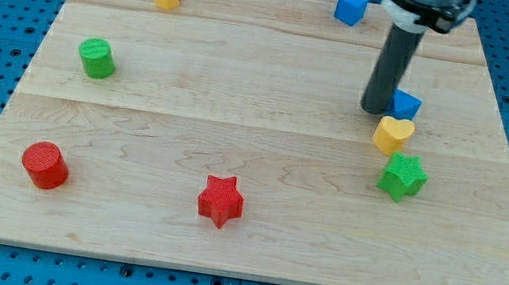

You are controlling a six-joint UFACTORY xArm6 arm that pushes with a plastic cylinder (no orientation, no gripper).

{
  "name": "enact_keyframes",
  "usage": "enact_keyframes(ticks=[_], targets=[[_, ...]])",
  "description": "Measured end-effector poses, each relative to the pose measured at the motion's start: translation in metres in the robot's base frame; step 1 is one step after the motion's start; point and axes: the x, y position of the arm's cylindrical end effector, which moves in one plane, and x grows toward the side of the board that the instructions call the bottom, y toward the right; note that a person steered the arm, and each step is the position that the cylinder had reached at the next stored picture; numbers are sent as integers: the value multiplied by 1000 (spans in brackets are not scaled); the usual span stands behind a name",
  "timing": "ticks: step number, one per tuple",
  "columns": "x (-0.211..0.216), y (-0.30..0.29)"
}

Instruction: Move the blue cube towards the center right

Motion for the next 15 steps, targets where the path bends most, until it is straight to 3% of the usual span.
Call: enact_keyframes(ticks=[3, 4, 5, 7, 10, 11, 12, 13, 15], targets=[[-119, -100], [-167, -101], [-180, -94], [-181, -32], [-82, 29], [-118, 64], [-181, 48], [-182, 52], [-176, -33]])
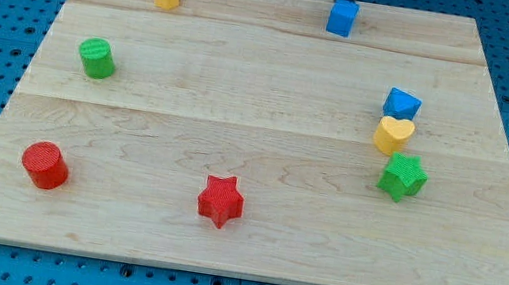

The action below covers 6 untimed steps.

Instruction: Move the blue cube towards the center right

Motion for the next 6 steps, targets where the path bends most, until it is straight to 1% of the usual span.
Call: enact_keyframes(ticks=[2, 3, 4, 5, 6], targets=[[58, 3], [65, -31], [82, -27], [82, 13], [93, 26]])
